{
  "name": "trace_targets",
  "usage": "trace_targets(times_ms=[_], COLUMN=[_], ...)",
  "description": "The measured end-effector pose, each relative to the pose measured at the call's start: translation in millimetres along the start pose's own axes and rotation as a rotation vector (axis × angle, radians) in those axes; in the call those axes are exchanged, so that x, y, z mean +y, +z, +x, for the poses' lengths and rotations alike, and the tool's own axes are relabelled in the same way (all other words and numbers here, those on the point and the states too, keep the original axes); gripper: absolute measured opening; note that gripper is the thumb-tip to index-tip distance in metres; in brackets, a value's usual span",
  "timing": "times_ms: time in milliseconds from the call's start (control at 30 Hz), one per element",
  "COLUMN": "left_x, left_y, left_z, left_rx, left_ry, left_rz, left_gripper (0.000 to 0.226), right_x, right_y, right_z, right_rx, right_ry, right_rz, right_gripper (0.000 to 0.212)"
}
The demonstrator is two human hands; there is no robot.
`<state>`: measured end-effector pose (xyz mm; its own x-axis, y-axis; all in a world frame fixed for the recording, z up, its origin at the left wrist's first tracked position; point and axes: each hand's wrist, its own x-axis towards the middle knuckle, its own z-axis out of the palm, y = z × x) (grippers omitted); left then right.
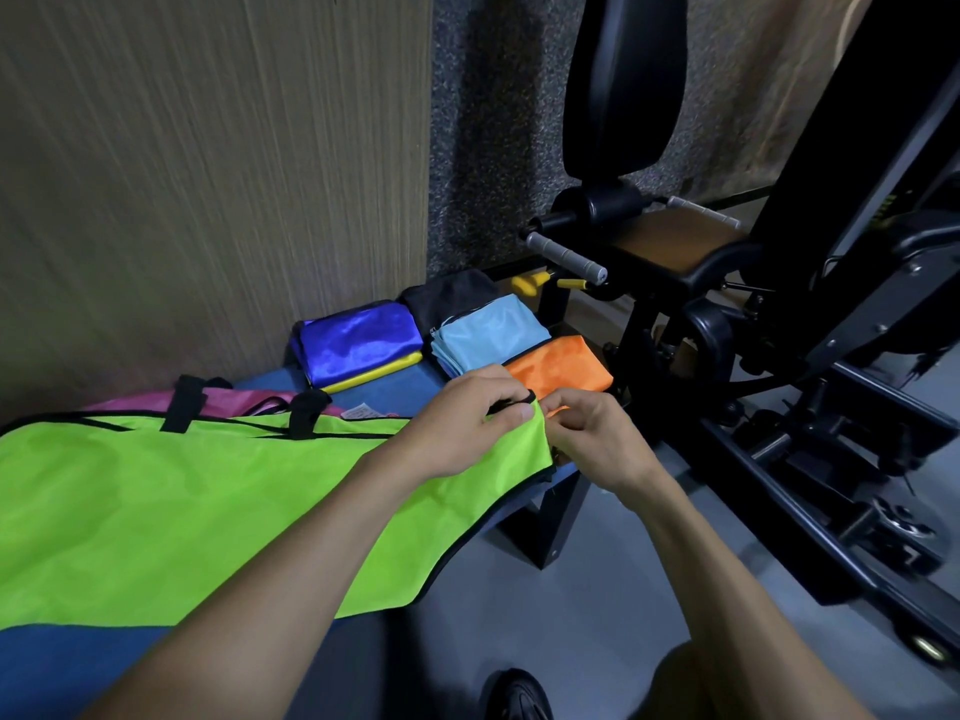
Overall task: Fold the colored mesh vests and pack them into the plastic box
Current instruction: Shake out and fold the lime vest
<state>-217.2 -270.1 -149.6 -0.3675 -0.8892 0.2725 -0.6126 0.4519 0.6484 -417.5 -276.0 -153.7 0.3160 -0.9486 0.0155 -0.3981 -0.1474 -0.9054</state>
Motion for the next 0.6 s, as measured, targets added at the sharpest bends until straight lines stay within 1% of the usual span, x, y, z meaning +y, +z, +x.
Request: trace_targets(times_ms=[67, 133, 200, 333, 467, 533, 600], left_x=[-4, -6, -6, -5, -7, -8, -6], left_y=[2, 3, 4, 6, 11, 14, 15], left_z=[5, 8, 10, 12, 12, 8, -1], left_rx=[0.007, 0.015, -0.004, -0.057, -0.082, -0.075, -0.009], left_ry=[-0.013, -0.019, -0.03, -0.051, -0.071, -0.076, -0.058], left_rz=[0.047, 0.113, 0.138, 0.161, 0.164, 0.158, 0.144], left_gripper=[0.014, 0.02, 0.022, 0.009, 0.015, 0.023, 0.024], right_x=[-2, -5, -8, -8, -2, 1, 6], right_y=[-1, 0, 2, 4, 5, 6, 7], right_z=[-1, -2, -2, 0, 0, 1, 4], right_rx=[0.002, -0.003, 0.007, 0.024, -0.032, -0.024, 0.007], right_ry=[0.021, 0.036, 0.058, 0.125, 0.14, 0.153, 0.181], right_rz=[0.033, 0.067, 0.123, 0.23, 0.219, 0.218, 0.175], right_gripper=[0.016, 0.016, 0.016, 0.015, 0.03, 0.023, 0.012])
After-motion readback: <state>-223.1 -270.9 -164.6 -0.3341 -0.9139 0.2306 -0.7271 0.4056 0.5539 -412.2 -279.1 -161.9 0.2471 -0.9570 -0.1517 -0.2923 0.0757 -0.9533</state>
